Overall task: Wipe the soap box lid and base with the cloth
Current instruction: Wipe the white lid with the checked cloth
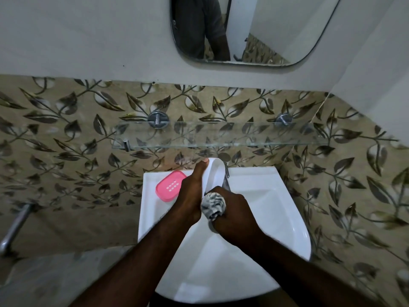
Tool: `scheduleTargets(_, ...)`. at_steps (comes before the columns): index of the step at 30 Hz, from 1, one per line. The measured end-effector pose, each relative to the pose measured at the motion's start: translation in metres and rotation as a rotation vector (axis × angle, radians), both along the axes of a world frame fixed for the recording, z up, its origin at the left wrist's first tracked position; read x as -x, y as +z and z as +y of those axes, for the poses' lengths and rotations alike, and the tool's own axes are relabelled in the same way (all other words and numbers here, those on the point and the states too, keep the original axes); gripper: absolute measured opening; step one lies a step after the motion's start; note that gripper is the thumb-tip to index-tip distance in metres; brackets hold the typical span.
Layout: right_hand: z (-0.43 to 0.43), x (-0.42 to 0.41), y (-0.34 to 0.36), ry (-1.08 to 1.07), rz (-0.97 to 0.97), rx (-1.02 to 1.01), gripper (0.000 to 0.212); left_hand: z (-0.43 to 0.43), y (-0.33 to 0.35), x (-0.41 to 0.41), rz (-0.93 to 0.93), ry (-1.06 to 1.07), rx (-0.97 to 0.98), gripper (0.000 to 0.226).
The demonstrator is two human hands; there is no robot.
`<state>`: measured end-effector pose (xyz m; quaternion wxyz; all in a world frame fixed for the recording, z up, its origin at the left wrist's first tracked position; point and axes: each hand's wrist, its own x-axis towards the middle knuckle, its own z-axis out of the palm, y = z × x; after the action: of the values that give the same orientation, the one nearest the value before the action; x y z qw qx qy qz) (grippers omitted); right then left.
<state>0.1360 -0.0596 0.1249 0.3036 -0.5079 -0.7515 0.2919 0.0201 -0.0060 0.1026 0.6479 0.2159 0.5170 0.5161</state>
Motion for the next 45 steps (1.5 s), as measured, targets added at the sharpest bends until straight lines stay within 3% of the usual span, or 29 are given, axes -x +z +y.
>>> scheduleTargets(3, 0.015, 0.007, 0.021, -0.179, 0.608, 0.428, 0.019, -0.002, 0.005, 0.000, -0.072, -0.037, -0.172, 0.045)
scheduleTargets(5, 0.028, 0.012, 0.030, -0.270, 0.858, 0.524, 0.026, -0.003, 0.011, -0.002, -0.164, -0.087, -0.245, 0.058)
scheduleTargets(8, 0.027, 0.015, 0.034, -0.243, 0.786, 0.400, 0.030, -0.002, 0.020, -0.003, -0.246, -0.041, -0.229, 0.065)
scheduleTargets(13, 0.022, 0.003, 0.025, -0.006, 0.101, 0.094, 0.020, 0.001, 0.033, 0.005, -0.318, 0.031, -0.060, 0.055)
scheduleTargets(14, 0.023, 0.002, 0.027, -0.019, 0.065, 0.076, 0.019, 0.000, 0.035, 0.004, -0.312, 0.029, -0.052, 0.057)
scheduleTargets(16, 0.022, 0.005, 0.032, -0.073, 0.323, 0.206, 0.014, -0.002, 0.036, 0.002, -0.284, -0.013, -0.080, 0.058)
scheduleTargets(19, 0.027, 0.015, 0.039, -0.238, 0.749, 0.422, 0.028, -0.003, 0.032, 0.001, -0.249, -0.101, -0.190, 0.059)
scheduleTargets(24, 0.041, 0.021, 0.050, -0.418, 0.887, 0.421, 0.026, -0.007, 0.023, -0.009, -0.281, -0.094, -0.263, 0.050)
scheduleTargets(30, 0.029, 0.018, 0.043, -0.218, 0.735, 0.367, 0.032, -0.011, 0.016, -0.003, -0.302, -0.060, -0.322, 0.058)
scheduleTargets(33, 0.038, 0.019, 0.045, -0.309, 0.804, 0.431, 0.026, -0.015, 0.011, -0.008, -0.354, -0.057, -0.286, 0.049)
scheduleTargets(35, 0.038, 0.021, 0.043, -0.309, 0.771, 0.367, 0.027, -0.015, 0.010, -0.009, -0.370, -0.059, -0.260, 0.044)
scheduleTargets(38, 0.029, 0.018, 0.035, -0.120, 0.571, 0.236, 0.031, -0.009, 0.018, 0.001, -0.312, -0.027, -0.211, 0.054)
scheduleTargets(41, 0.021, 0.011, 0.026, 0.037, 0.421, 0.228, 0.017, -0.003, 0.030, 0.008, -0.344, 0.054, -0.122, 0.053)
scheduleTargets(45, 0.018, -0.006, 0.019, 0.167, -0.105, -0.065, 0.030, -0.002, 0.027, 0.007, -0.246, 0.056, -0.057, 0.036)
